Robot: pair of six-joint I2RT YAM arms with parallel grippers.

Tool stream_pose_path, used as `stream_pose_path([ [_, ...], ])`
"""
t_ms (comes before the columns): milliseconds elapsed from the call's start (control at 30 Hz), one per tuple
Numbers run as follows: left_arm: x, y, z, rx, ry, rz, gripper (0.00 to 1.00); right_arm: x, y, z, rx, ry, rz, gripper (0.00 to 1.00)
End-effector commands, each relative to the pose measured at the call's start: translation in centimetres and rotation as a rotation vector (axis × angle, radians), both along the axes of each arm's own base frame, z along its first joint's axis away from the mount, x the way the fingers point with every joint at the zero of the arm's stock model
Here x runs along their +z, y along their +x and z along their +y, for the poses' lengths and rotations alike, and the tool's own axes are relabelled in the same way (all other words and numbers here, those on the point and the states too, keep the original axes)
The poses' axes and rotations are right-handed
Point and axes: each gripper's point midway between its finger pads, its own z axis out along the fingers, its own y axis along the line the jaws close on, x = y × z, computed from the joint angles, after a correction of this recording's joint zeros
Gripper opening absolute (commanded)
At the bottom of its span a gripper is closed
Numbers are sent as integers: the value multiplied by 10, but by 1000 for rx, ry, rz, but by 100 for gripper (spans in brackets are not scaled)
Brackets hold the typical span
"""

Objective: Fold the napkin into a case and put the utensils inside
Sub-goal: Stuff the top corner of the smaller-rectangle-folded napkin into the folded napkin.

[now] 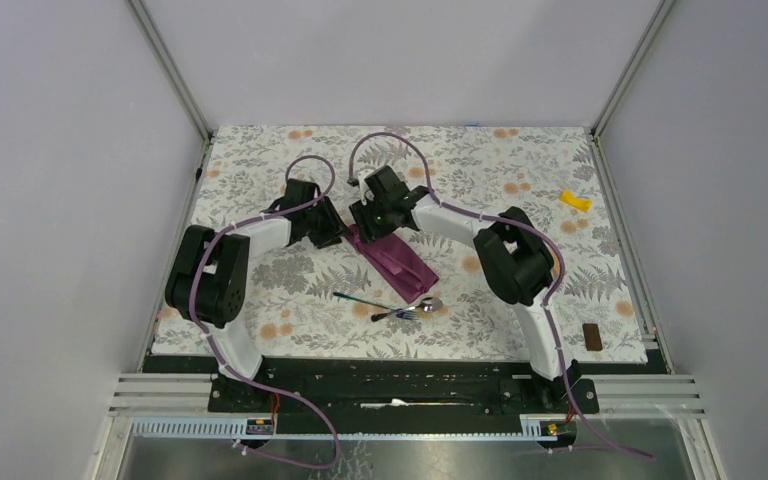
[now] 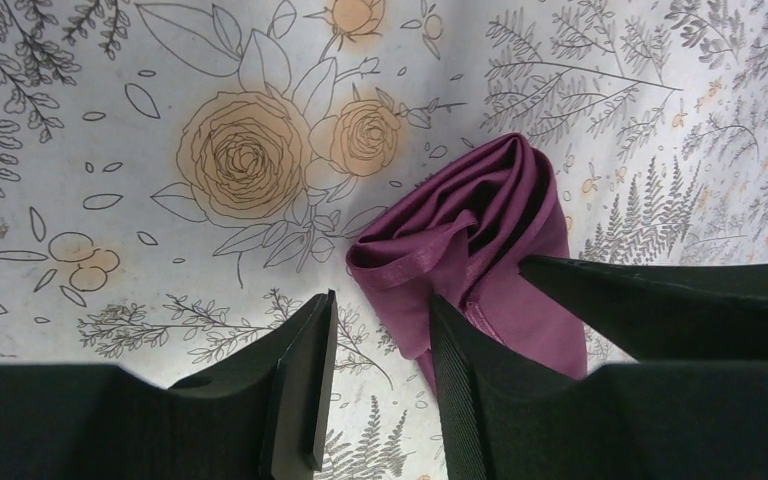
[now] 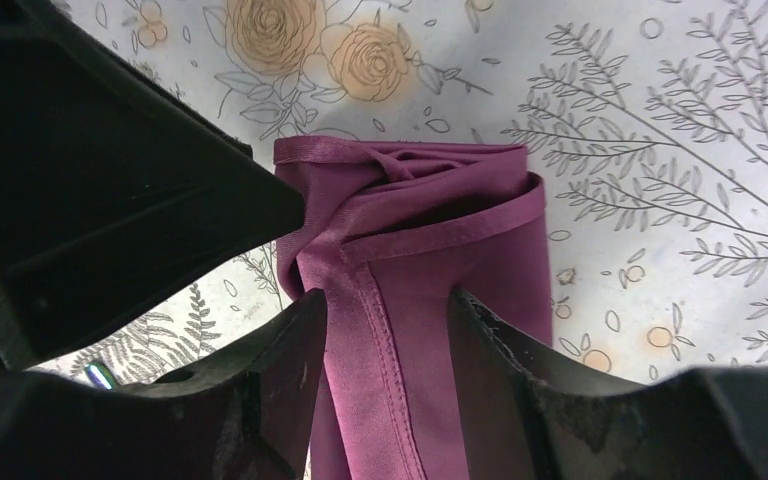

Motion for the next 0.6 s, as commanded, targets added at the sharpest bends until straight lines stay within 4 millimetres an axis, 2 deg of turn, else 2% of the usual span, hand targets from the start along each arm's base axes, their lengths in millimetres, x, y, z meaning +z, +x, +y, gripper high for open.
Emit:
stream_pose_path([
  [0, -2, 8, -2, 18, -22, -24, 42, 14, 11, 11, 36, -38, -104, 54],
  [267, -3, 10, -8, 13, -35, -26, 35, -1, 7, 15, 38, -55, -82, 49],
  [400, -3, 10, -9, 13, -38, -25, 35, 0, 8, 16, 35, -56, -86, 45],
  [567, 1, 11, -11, 8, -43, -34, 34, -3, 6, 17, 46, -58, -71, 48],
])
